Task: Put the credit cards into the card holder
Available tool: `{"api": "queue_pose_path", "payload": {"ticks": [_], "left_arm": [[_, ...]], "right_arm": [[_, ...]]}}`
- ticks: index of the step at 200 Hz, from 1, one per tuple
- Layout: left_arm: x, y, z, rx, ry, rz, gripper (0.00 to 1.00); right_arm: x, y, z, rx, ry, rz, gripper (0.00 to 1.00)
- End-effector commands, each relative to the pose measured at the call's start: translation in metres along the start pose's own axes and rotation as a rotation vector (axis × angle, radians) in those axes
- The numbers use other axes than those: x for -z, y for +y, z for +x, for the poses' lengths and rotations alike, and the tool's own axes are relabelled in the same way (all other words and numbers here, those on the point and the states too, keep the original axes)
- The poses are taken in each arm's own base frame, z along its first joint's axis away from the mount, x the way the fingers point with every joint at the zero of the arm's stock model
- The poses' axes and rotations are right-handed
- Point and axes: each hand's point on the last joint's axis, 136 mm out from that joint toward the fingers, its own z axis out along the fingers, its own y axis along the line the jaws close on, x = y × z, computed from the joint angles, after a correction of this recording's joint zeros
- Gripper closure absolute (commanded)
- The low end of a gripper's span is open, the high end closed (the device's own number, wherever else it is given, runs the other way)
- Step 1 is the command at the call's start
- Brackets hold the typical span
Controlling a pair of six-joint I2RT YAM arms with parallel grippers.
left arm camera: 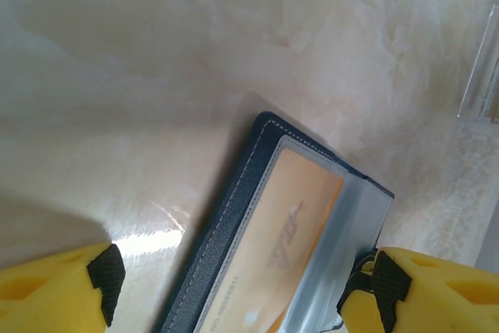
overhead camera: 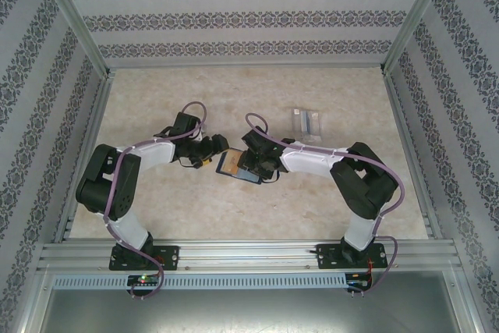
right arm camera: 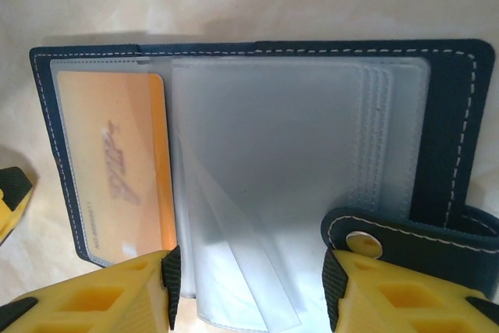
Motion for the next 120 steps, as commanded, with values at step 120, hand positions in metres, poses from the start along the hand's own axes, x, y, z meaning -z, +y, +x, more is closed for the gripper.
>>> {"api": "queue_pose_path", "payload": {"ticks": [120], "left_arm": [[-0.012,0.003,0.016,0.022,0.055,0.063,0.16]], "right_arm": [[0.005,-0.002,0.011,-0.003,-0.04,0.062,0.42]]}}
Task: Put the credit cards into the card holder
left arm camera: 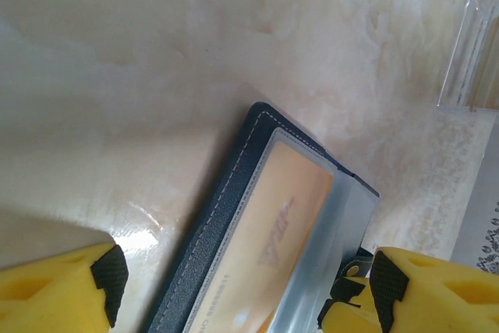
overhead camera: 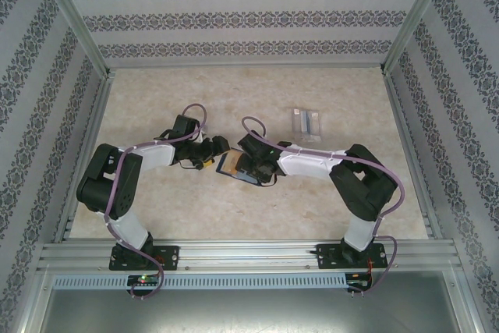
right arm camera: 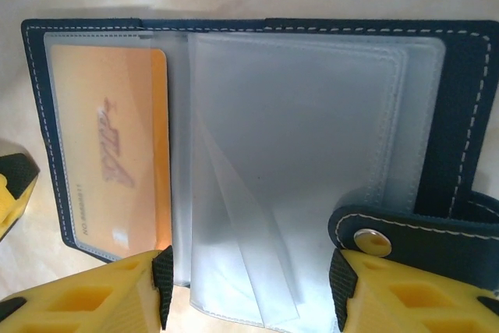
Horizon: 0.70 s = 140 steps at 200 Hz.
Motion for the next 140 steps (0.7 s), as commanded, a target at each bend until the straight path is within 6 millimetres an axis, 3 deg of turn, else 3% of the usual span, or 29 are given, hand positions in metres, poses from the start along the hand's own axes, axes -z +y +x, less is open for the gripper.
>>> {"api": "queue_pose_path", "payload": {"ticks": [1,32,69,140], "left_arm": [[-0.008,0.008,0.011,0.026,0.039,0.001,0.16],[-0.009,0.008,0.012,0.03,0.046,0.009,0.16],[-0.014,0.006,0.016,0.049,0.064,0.042,0.17],[-0.022,0.007,0.026,0.072,0.096,0.072,0.19]], "right_arm": [[0.004,-0.001,0.0,-0.013,-0.016,0.029,0.42],[0.005,0.001,-0.001,-0.008,-0.022,0.022,0.41],[-0.007,0.014,-0.006,0.041,-0.018,-0.041,0.43],[-0.004,0.056,-0.019,0.118,-0.015,-0.206,0.47]]}}
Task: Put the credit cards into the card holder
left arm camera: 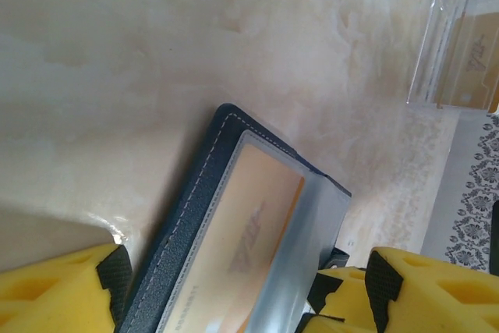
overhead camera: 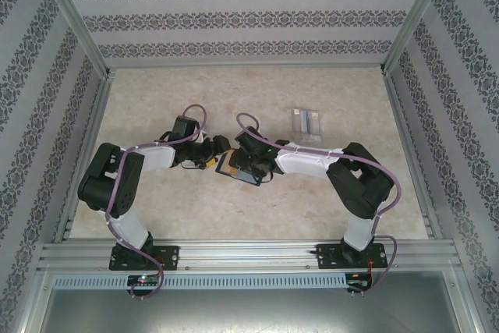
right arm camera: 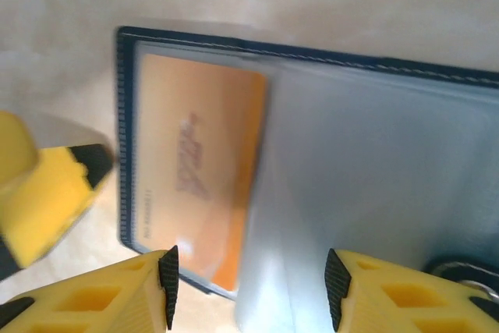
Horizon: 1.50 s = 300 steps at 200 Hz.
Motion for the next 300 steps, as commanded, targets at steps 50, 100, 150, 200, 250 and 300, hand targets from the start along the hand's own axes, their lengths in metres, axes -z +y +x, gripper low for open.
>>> {"api": "queue_pose_path", "payload": {"ticks": [50,100,150,200,250,300], "left_arm": [[-0.016,0.019,0.023,0.068,0.091,-0.012,0.2],[-0.021,0.02,0.023,0.078,0.102,-0.012,0.2],[-0.022,0.02,0.021,0.079,0.105,-0.017,0.2],[-0.024,0.021,0.02,0.083,0.106,-0.02,0.2],[-0.024,0.021,0.02,0.084,0.109,-0.022,0.2],[-0.024,0.021,0.021,0.085,0.111,-0.023,0.2]], "right_arm": [[0.003,0.026,-0.018,0.032,-0.023,-0.12,0.48],[0.021,0.019,-0.016,0.011,-0.025,-0.12,0.46],[0.028,-0.008,-0.007,-0.034,-0.01,-0.067,0.44],[0.02,-0.028,0.012,-0.082,0.024,-0.016,0.42],[0.021,-0.034,0.015,-0.09,0.02,0.016,0.41],[0.02,-0.041,0.018,-0.107,0.016,0.035,0.41]]}}
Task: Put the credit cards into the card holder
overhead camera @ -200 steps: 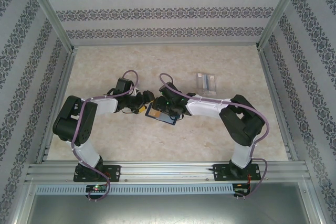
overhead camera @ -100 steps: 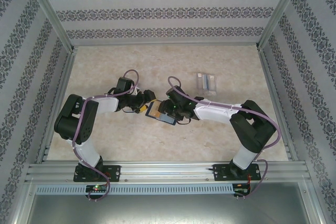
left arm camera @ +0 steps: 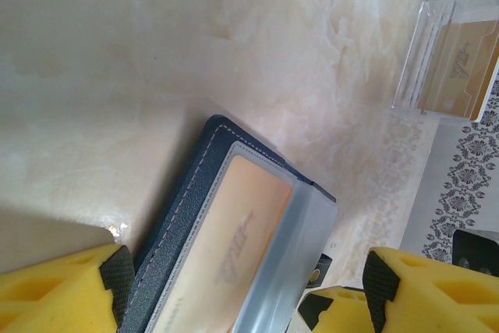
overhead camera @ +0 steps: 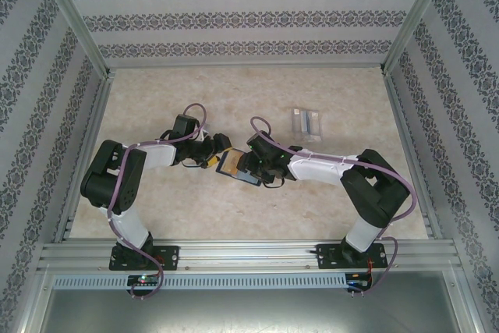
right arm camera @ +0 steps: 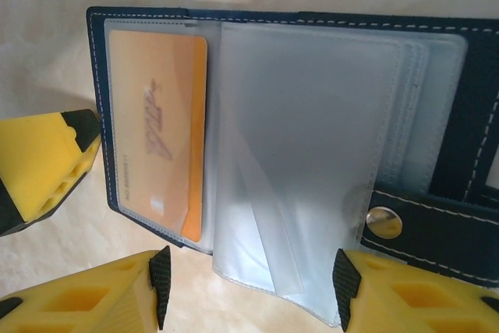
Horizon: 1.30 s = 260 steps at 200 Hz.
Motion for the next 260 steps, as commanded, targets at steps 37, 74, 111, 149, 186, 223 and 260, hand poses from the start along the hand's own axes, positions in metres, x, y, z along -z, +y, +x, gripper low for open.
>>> {"api": "queue_pose_path", "payload": {"ticks": [37,74,111,149,186,223,260], "left_arm": [[-0.019,0.026,0.023,0.045,0.09,-0.052,0.2],[-0.019,0.027,0.023,0.047,0.093,-0.053,0.2],[-0.019,0.027,0.024,0.046,0.093,-0.052,0.2],[-0.019,0.028,0.024,0.048,0.094,-0.053,0.2],[-0.019,0.027,0.024,0.047,0.095,-0.05,0.2],[-0.02,0.028,0.024,0.05,0.098,-0.05,0.2],[-0.02,0.028,0.025,0.051,0.099,-0.046,0.2]], "right_arm": [[0.005,-0.016,0.006,-0.032,-0.022,0.05,0.4],[0.003,-0.015,0.007,-0.03,-0.019,0.049,0.4],[0.002,-0.007,0.008,-0.017,-0.012,0.031,0.41],[0.007,-0.003,0.006,-0.001,-0.019,0.021,0.42],[0.004,-0.001,0.006,0.004,-0.013,0.018,0.45],[0.002,-0.001,0.005,0.005,-0.014,0.018,0.48],[-0.002,-0.001,0.005,0.012,-0.014,0.019,0.53]]}}
